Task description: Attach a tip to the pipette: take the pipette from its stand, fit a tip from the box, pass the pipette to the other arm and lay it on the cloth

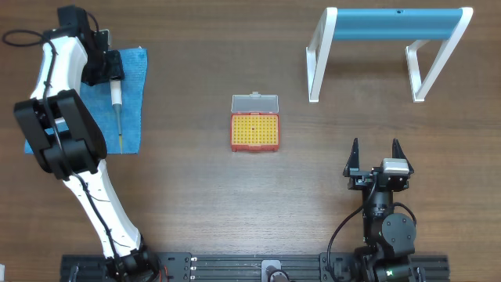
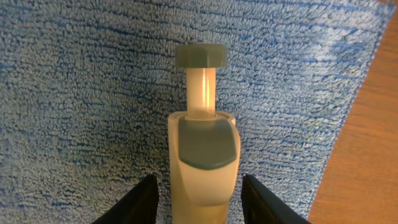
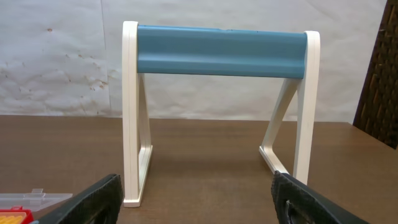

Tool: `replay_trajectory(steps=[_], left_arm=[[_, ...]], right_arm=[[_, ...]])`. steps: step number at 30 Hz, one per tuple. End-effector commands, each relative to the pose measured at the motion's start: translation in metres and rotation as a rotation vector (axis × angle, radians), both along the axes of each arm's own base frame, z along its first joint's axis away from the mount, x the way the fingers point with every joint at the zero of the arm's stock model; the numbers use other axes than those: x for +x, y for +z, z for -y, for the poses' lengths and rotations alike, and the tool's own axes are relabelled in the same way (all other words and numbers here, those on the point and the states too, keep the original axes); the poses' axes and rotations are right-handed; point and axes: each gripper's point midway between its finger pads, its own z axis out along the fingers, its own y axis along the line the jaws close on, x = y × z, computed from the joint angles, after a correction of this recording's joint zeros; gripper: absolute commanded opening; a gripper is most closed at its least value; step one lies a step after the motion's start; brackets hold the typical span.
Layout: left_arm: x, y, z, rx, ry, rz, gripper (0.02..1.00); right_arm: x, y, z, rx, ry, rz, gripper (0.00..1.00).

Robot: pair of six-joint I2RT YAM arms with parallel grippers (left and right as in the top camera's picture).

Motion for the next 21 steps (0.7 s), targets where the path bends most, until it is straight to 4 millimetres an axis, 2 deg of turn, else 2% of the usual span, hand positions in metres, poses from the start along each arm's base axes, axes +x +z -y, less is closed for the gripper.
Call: replay_trajectory(steps=[1,3,5,6,8,10,11,12,13,14,16,17,18,19,20,21], left_arm=[[-0.004,-0.01,0.0,0.002,0.001,-0.027,0.713],[-0.007,-0.007,0.002,-0.007,-0.001,-0.043,0.972],[-0.007,0.004,0.002,-0.008,-0.001,-0.05,0.998],[-0.005,0.015,0.001,-0.006,-0.001,-0.04,0.998],[0.008,0.061,-0.003,0.016,-0.001,0.029,0.998],[0.018,0.115,-0.006,0.046,-0.001,0.125,0.998],[0.018,0.159,-0.006,0.074,-0.022,0.19,0.998],[0.014,0.189,-0.005,0.094,-0.041,0.23,0.998],[0.005,0.228,-0.002,0.121,-0.063,0.283,0.998],[-0.002,0.252,0.0,0.135,-0.064,0.321,0.998],[-0.025,0.324,0.007,0.153,-0.006,0.473,0.998],[-0.063,0.389,0.018,0.199,-0.004,0.613,0.998],[-0.086,0.419,0.022,0.221,0.005,0.68,0.998],[-0.119,0.453,0.029,0.241,0.026,0.764,0.998],[-0.155,0.479,0.039,0.254,0.042,0.834,0.998],[-0.194,0.501,0.058,0.233,0.045,0.918,0.998]], right_arm=[[0.0,0.0,-0.002,0.008,0.011,0.008,0.79],[0.0,0.0,-0.001,0.008,0.01,0.007,0.79],[0.0,0.0,0.0,0.008,0.004,0.007,0.79],[0.0,0.0,0.0,0.008,0.004,0.006,0.79],[0.0,-0.004,0.0,0.006,0.004,-0.01,0.79],[0.001,-0.024,-0.001,-0.009,0.004,-0.09,0.79],[0.0,-0.029,-0.001,-0.012,0.003,-0.11,0.79],[0.0,-0.029,0.0,-0.013,0.003,-0.112,0.79],[0.0,-0.029,-0.001,-0.013,0.003,-0.113,0.792],[0.0,-0.029,-0.001,-0.013,0.003,-0.113,0.792],[0.0,-0.029,-0.001,-0.013,0.003,-0.113,0.79],[0.0,-0.029,-0.001,-0.013,0.003,-0.113,0.79],[0.0,-0.029,-0.001,-0.013,0.003,-0.113,0.79],[0.0,-0.029,-0.001,-0.013,0.003,-0.113,0.79],[0.0,-0.029,-0.001,-0.013,0.003,-0.113,0.792],[0.0,-0.029,-0.001,-0.013,0.003,-0.113,0.792]])
